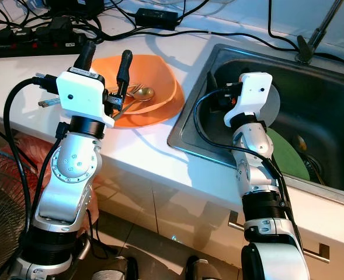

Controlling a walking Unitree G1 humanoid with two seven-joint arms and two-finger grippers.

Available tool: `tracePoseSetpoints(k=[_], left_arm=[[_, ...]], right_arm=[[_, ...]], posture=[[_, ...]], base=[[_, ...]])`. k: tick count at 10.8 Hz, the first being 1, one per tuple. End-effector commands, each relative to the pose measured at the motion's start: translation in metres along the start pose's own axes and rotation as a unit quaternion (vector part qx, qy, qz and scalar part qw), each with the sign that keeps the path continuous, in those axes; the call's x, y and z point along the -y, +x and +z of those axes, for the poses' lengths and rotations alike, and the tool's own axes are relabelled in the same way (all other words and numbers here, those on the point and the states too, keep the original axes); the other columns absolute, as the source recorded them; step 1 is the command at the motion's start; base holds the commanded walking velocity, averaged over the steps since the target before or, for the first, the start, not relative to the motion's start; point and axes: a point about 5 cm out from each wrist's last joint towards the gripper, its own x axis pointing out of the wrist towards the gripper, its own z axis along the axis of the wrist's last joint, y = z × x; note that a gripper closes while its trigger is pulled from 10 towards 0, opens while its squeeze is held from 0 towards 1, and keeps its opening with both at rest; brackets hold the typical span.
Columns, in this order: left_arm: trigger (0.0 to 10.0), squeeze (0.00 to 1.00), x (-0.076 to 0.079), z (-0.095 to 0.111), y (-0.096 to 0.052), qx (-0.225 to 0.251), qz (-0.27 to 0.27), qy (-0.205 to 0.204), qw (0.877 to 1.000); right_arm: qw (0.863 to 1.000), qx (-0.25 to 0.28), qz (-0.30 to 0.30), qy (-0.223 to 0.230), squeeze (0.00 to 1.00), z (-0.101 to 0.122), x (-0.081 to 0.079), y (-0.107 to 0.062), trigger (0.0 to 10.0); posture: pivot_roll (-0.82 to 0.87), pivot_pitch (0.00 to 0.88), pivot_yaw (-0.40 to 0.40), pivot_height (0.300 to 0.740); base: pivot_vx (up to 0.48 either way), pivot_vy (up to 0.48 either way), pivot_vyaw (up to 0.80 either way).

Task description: Kitchen organization

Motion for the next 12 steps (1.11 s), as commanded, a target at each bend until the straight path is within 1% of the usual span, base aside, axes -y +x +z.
tracePoseSetpoints(k=[1,7,12], left_arm=[[10.0,0.00,0.0008,0.0012,-0.0016,0.002,-0.003,0.002,1.000],[10.0,0.00,0.0042,0.0022,-0.0033,0.004,-0.011,-0.004,1.000],[10.0,0.00,0.0059,0.0023,-0.0039,0.005,-0.013,-0.007,1.000]], right_arm=[[1.000,-0.005,0.000,0.001,0.00,-0.0011,0.0016,-0.0015,10.0],[1.000,-0.008,0.002,0.004,0.00,-0.0033,-0.0007,-0.0030,10.0],[1.000,-0.009,0.003,0.004,0.00,-0.0038,-0.0014,-0.0029,10.0]], posture=[[0.09,0.178,-0.025,0.740],[0.09,0.164,-0.023,0.740],[0.09,0.158,-0.024,0.740]], base=[[0.000,0.000,0.00],[0.000,0.000,0.00],[-0.322,0.000,0.00]])
